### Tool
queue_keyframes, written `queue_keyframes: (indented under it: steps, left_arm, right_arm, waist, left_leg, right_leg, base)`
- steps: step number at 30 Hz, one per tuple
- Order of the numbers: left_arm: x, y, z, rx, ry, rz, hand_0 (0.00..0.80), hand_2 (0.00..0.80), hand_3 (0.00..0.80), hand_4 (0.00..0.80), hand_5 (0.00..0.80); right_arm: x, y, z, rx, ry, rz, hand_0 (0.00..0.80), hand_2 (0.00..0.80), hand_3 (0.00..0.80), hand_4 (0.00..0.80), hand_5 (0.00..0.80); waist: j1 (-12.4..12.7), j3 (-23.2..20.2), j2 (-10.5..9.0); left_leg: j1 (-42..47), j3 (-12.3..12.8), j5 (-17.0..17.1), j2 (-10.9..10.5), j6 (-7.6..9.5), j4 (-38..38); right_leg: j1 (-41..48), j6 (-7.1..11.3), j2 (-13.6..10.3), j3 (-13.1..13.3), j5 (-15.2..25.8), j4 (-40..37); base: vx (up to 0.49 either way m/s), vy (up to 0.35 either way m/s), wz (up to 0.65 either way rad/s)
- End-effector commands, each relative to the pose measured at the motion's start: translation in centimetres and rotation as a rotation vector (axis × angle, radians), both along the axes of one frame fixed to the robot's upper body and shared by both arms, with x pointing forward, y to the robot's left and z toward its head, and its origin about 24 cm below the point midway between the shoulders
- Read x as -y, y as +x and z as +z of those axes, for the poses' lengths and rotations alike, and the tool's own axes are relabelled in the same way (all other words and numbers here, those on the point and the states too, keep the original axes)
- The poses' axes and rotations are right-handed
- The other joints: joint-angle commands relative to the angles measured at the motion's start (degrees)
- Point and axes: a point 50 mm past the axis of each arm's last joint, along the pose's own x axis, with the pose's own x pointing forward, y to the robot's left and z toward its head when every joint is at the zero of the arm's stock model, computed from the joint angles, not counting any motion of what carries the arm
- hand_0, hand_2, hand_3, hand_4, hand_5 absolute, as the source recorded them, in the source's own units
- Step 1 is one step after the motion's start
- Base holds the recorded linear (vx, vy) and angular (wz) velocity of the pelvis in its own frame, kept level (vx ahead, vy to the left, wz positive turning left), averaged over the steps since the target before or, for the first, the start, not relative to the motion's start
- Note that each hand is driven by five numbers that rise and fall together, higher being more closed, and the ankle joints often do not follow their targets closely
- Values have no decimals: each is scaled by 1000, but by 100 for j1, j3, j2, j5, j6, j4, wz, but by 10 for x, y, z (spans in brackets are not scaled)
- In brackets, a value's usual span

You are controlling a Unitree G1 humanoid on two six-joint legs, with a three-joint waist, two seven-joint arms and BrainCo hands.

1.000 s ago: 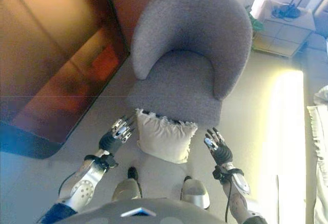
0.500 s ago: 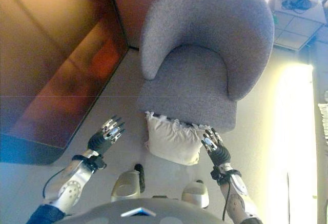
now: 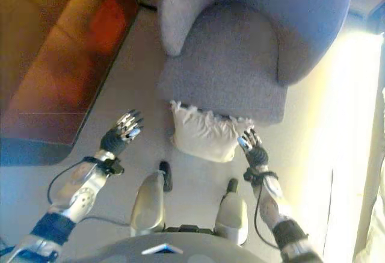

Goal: Pick up the cushion and take it to the sofa

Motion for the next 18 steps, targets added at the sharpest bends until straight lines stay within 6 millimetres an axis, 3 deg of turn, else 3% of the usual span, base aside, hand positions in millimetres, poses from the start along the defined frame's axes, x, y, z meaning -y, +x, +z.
queue_keyframes:
  steps: [1, 3, 4, 6, 8, 11, 13, 17, 18]
  left_arm:
    - [-2, 14, 24, 168, 49, 65, 0, 0, 0, 0, 0]
    - [-3, 16, 20, 162, 68, 104, 0, 0, 0, 0, 0]
    - [-4, 20, 22, 167, 70, 110, 0, 0, 0, 0, 0]
    - [-1, 38, 33, 197, 55, 104, 0, 0, 0, 0, 0]
    - [7, 46, 33, 199, 55, 114, 0, 0, 0, 0, 0]
    - [11, 56, 39, 210, 92, 114, 0, 0, 0, 0, 0]
    - [12, 64, 46, 232, 110, 113, 0, 0, 0, 0, 0]
    - [24, 84, 71, 314, 135, 160, 0, 0, 0, 0, 0]
    - [25, 90, 77, 328, 107, 180, 0, 0, 0, 0, 0]
  right_arm:
    - [-6, 20, 30, 138, -82, 32, 0, 0, 0, 0, 0]
    - [-7, 24, 29, 137, -95, 47, 0, 0, 0, 0, 0]
    - [-7, 26, 31, 136, -96, 35, 0, 0, 0, 0, 0]
    - [-5, 37, 39, 156, -113, -10, 0, 0, 0, 0, 0]
    - [-8, 47, 43, 156, -137, -19, 0, 0, 0, 0, 0]
    - [-6, 57, 48, 148, -132, -85, 0, 0, 0, 0, 0]
    - [-5, 70, 55, 146, -100, -134, 0, 0, 0, 0, 0]
    - [-22, 103, 92, 228, -67, -150, 0, 0, 0, 0, 0]
    - [-23, 114, 107, 248, -81, -144, 0, 0, 0, 0, 0]
  waist:
    - [29, 207, -255]
    - [24, 251, -192]
    - [-12, 300, -171]
    - [-156, 471, -94]
    - [-162, 490, -68]
    - [-155, 489, -65]
    - [-121, 623, -53]
    - [-131, 1003, 23]
    - [-124, 1067, 87]
  left_leg:
    - [-964, -1273, 600, -21, -502, 413]
    - [-778, -1105, 488, 72, -401, 186]
    - [-832, -1006, 521, 140, -465, 204]
    - [-1160, -863, 916, 458, -767, 507]
    - [-1120, -1208, 777, 370, -735, 453]
    - [-1170, -1182, 467, 222, -595, 406]
    - [-1246, -1214, 382, 163, -578, 460]
    - [-1587, -1297, 181, 11, -573, 682]
    - [-1743, -1258, 174, 23, -559, 726]
  right_leg:
    - [11, -365, -8, 447, -119, 235]
    - [-301, -342, 10, 515, -169, 582]
    - [-361, -320, 0, 471, -172, 617]
    - [-461, -315, -116, 215, -232, 657]
    - [-841, -276, -216, 454, -266, 1036]
    - [-1094, -85, -379, 625, -200, 1138]
    - [-1436, -43, -333, 715, -149, 1425]
    - [-2435, -54, -251, 747, 211, 1771]
    - [-2674, -82, -322, 640, 232, 1894]
  base:
    - [-14, 134, -32]
    - [30, 94, -40]
    - [-69, 29, -16]
    - [-127, 80, 45]
    - [-14, 248, 62]
    - [-27, 174, 1]
    - [-107, 73, 0]
    - [-163, -21, -19]
    - [-149, 3, -15]
